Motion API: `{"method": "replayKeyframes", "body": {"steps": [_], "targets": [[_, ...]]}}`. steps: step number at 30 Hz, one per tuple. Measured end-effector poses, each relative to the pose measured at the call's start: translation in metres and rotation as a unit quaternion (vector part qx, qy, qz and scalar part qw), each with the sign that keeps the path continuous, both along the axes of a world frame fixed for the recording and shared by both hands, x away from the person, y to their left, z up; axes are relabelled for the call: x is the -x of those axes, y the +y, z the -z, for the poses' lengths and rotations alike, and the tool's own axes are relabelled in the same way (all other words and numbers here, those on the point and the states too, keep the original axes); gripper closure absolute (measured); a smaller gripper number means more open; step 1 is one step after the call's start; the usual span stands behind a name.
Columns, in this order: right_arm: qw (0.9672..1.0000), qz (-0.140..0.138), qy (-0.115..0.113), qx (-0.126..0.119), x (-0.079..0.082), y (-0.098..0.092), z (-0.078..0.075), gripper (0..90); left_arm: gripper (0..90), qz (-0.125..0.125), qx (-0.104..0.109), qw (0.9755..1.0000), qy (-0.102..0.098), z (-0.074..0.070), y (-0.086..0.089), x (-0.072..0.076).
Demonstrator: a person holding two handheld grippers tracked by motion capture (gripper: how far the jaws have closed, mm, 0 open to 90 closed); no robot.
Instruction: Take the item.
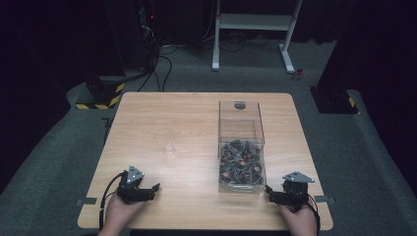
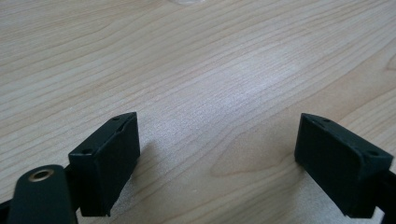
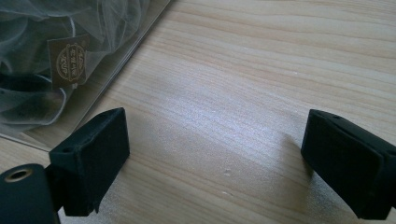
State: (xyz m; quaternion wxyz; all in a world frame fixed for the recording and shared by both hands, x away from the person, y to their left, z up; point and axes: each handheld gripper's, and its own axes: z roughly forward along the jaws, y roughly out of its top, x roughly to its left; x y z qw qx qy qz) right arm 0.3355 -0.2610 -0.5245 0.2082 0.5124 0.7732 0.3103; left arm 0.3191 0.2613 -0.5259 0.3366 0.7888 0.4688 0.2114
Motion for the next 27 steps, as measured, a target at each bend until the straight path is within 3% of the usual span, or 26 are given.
{"method": "replayKeyframes", "body": {"steps": [10, 16, 21, 22, 27], "targets": [[1.0000, 0.000, 0.000, 0.000, 0.000, 0.000, 0.000, 7.6, 15.0, 0.013, 0.038, 0.9991, -0.015, -0.012, 0.000, 0.002], [1.0000, 0.001, 0.000, 0.000, 0.000, 0.000, 0.000, 7.7, 15.0, 0.029, 0.039, 0.9984, -0.030, -0.024, -0.005, 0.001], [1.0000, 0.001, 0.000, 0.000, 0.000, 0.000, 0.000, 7.7, 15.0, 0.036, 0.029, 0.9984, -0.031, -0.028, -0.010, 0.002], [1.0000, 0.001, 0.000, 0.000, 0.000, 0.000, 0.000, 7.7, 15.0, 0.038, 0.041, 0.9980, -0.028, -0.030, -0.012, 0.001], [1.0000, 0.001, 0.000, 0.000, 0.000, 0.000, 0.000, 7.7, 15.0, 0.044, 0.044, 0.9976, -0.032, -0.034, -0.018, 0.000]]}}
